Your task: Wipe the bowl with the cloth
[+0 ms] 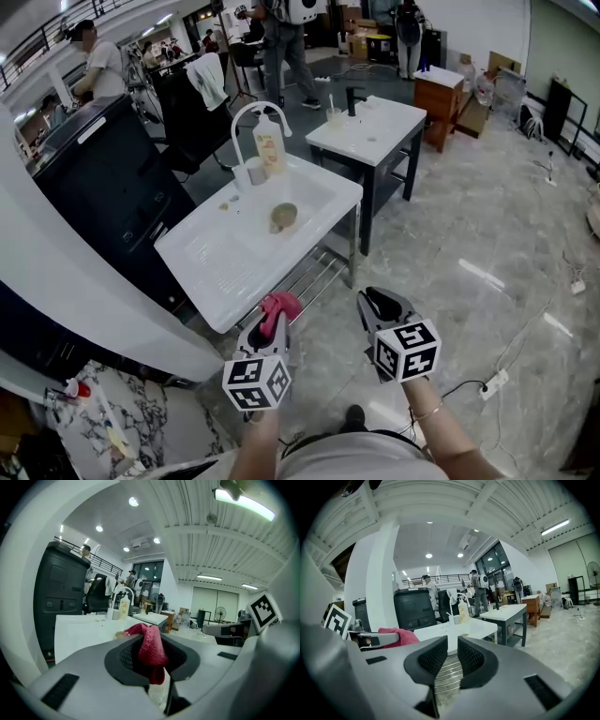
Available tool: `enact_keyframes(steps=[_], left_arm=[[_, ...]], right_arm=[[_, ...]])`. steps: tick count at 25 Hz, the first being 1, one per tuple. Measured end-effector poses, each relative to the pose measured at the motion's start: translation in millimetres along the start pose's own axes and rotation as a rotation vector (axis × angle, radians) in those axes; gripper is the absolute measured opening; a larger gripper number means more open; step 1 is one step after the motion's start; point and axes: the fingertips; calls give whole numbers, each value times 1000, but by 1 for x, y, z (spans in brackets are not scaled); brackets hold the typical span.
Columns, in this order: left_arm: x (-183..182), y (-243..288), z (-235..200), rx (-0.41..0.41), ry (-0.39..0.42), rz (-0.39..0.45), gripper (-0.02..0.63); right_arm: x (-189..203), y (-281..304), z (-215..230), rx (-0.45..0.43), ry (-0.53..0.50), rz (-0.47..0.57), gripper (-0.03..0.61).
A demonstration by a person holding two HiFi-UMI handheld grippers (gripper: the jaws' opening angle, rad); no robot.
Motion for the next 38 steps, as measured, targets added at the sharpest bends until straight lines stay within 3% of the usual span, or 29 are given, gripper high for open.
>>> enact_keyframes(steps=[13, 21, 28, 38], left_arm=[[-14, 23, 6, -66, 4, 31, 84], [-22, 34, -18, -113, 2, 48, 84], [-28, 75, -58, -115, -18, 43, 84], [-66, 158, -144, -81, -28, 42, 84]], right_arm=[[-4, 11, 23, -69, 15, -29, 104], [-7, 35, 20, -103, 21, -39, 114], [-12, 94, 21, -107, 21, -62, 117], [-50, 223, 9, -102, 17, -63, 115]])
Point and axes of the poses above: the fingertips, and each gripper's own axes: y forward along the fingers, z to its right, x out of its underside, and after that the axes turned 7 degrees about x, right-handed
